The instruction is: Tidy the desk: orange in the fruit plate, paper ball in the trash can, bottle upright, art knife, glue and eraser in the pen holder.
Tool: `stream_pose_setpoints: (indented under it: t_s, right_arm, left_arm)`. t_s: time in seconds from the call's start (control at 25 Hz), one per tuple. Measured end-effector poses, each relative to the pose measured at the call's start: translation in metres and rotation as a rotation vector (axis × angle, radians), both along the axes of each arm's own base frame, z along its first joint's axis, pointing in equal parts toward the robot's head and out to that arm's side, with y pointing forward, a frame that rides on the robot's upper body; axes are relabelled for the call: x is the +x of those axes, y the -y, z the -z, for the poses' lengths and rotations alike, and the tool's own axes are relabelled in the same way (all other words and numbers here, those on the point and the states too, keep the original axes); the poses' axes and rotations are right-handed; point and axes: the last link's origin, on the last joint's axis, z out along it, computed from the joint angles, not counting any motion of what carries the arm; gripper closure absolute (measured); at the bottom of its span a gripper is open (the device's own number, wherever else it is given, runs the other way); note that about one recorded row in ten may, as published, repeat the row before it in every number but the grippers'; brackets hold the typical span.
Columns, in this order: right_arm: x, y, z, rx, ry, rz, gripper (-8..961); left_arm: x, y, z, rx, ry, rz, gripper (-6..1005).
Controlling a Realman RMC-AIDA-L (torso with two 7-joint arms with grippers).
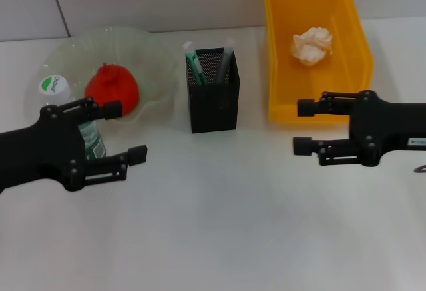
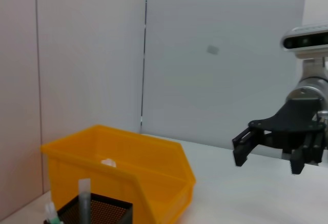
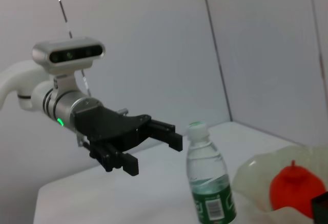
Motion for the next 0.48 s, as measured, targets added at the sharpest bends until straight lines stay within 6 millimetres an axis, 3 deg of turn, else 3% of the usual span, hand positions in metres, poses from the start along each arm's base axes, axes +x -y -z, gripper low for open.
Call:
stream_pose_setpoints:
  t_s: [0.48]
  right_arm:
    - [-0.012, -0.005, 0.021, -0.082, 0.060, -0.033, 192]
  left_arm:
    - [-0.005, 0.007, 0.001, -0.041, -0.012, -0.017, 164]
